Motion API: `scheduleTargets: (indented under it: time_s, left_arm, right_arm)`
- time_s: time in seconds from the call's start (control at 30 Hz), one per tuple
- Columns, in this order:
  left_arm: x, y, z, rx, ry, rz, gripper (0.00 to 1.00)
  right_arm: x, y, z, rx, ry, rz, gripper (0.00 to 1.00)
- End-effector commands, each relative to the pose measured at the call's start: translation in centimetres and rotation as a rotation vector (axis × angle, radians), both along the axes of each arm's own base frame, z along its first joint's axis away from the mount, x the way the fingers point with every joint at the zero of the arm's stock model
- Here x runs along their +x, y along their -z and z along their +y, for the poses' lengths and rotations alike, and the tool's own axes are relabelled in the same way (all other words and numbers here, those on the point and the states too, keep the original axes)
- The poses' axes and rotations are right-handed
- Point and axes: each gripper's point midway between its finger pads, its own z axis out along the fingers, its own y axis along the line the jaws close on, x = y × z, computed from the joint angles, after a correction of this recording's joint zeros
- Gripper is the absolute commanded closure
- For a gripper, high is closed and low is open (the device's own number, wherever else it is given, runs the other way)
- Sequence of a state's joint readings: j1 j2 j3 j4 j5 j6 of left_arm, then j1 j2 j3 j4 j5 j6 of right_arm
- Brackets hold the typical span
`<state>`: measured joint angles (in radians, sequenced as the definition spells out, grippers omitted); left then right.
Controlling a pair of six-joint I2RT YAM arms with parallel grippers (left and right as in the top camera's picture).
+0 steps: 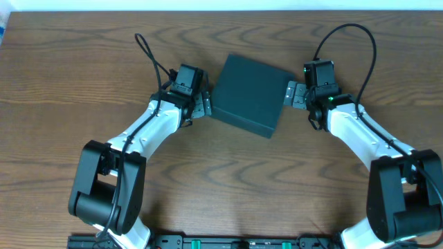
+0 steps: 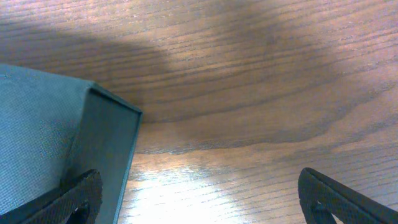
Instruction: Pack container
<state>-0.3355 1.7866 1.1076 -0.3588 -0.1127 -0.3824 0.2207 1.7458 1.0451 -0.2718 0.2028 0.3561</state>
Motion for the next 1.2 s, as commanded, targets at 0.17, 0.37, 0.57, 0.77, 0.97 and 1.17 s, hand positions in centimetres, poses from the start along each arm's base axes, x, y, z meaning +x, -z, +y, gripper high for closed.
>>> scheduleTargets:
  time_s: [0.17,0.37,0.57,0.77,0.97,1.17]
  left_arm:
    - [1.7,-2.1,-1.7,-0.08,0.045,-0.089,0.04]
    - [1.8,-2.2,-1.5,-0.058,0.042,-0.1,0.04]
    - [2.6,-2.8,2.0,0.095,-0.058,-0.151,0.05]
    - [4.4,-4.0,0.4,0.028,-0.003,-0.229,0.05]
    - [4.2,-3.7,-1.1,-0.056,0.021,-0.212,0.05]
    - [3.2,-3.0,-2.2,-0.118,0.049,-0.156,0.04]
  right_arm:
    - [0.0,0.2,-0.6,-0.013,0.021,0.003,0.01]
    - [0.2,0.1,-0.5,-0.011,0.021,-0.006,0.01]
    - [0.2,0.1,-0.5,-0.012,0.021,-0.005,0.01]
    - [0.2,0.1,-0.5,-0.011,0.021,-0.005,0.01]
    - [0.2,0.1,-0.5,-0.011,0.021,-0.004,0.01]
    - [0.2,0.1,-0.5,-0.011,0.021,-0.005,0.01]
